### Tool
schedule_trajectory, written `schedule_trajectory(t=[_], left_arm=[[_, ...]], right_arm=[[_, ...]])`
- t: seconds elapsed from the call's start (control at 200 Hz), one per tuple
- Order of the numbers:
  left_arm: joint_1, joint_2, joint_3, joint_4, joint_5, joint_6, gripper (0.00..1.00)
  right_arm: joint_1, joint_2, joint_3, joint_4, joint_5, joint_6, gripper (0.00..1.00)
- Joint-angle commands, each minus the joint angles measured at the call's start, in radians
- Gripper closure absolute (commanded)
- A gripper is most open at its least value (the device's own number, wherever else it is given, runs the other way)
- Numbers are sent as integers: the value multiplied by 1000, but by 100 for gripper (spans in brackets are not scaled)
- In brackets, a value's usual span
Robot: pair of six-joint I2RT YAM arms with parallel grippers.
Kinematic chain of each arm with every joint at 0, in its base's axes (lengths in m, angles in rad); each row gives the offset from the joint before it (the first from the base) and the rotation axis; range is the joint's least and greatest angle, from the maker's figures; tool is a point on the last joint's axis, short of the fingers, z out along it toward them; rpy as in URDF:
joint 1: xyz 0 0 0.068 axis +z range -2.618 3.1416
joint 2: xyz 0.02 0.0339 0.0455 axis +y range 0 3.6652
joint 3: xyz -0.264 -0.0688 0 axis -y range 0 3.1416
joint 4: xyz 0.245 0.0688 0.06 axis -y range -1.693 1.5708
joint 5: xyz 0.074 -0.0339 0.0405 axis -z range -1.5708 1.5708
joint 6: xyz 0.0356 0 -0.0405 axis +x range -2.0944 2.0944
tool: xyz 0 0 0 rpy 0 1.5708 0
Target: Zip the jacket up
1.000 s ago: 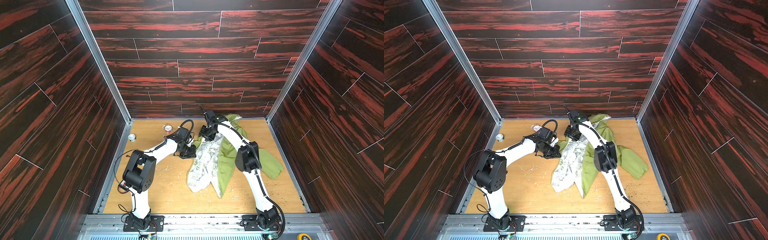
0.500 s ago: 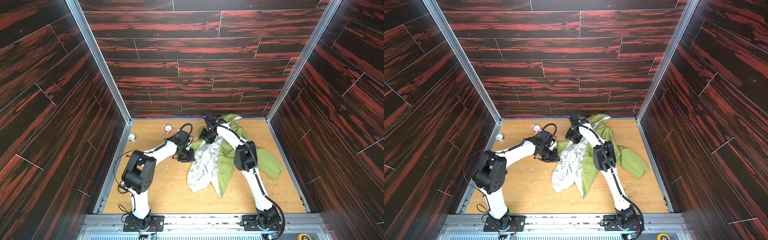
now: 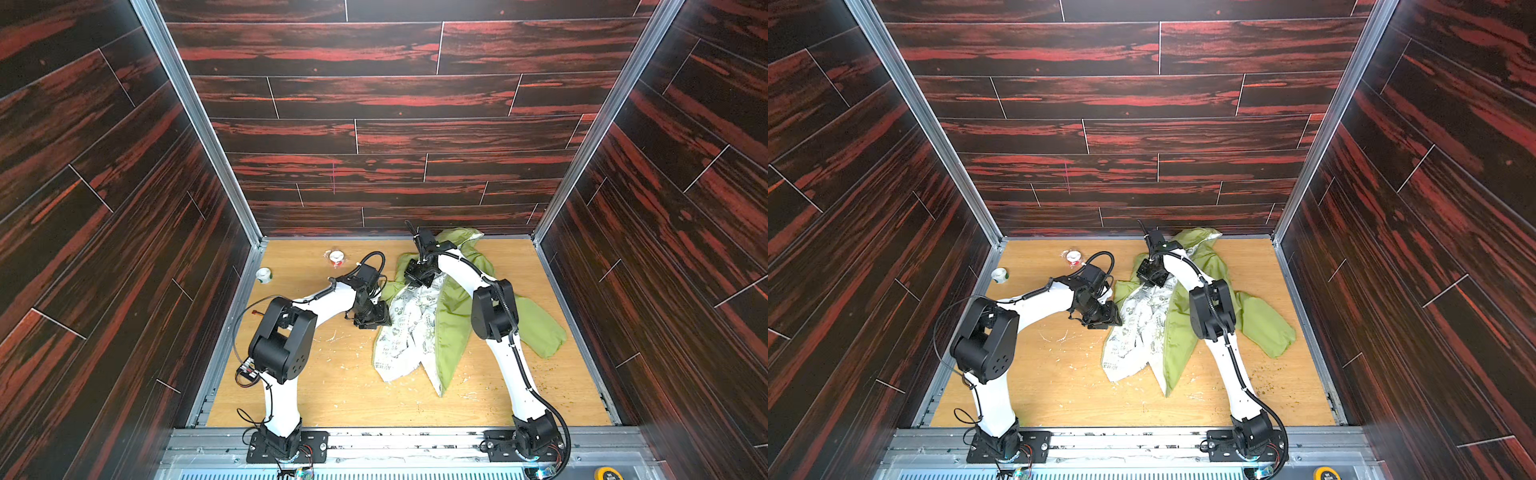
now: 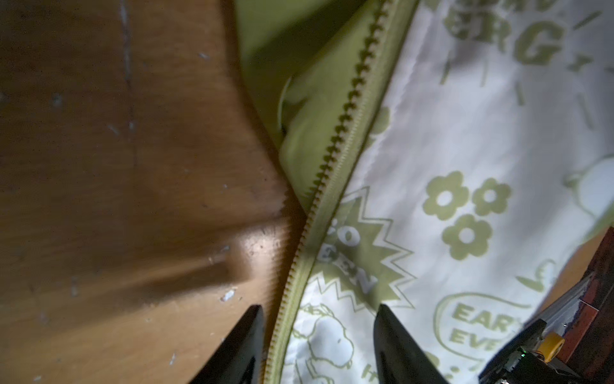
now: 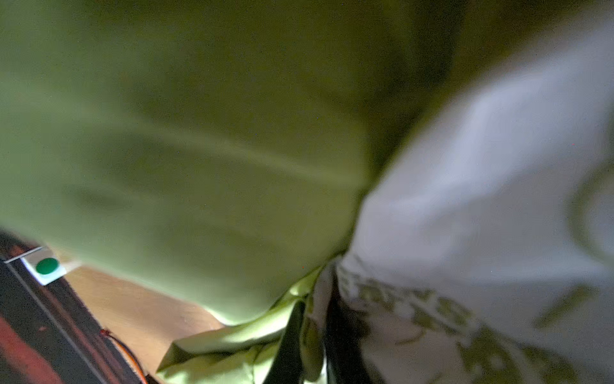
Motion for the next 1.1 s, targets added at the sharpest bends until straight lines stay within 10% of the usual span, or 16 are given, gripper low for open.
schedule_trajectory(t=[0.0,0.606,1.092], left_arm=[[3,33,29,-24,-4,26,44],[-5,-60,-47,40,44,-1,100],[-8,-285,12,-68,14,-3,100]], right_arm=[[-1,-23,-39,21,-27,8,91],[-4,-189,-15,53,-115,18,100],[-61,-319,-29,51,-252,-96,100]])
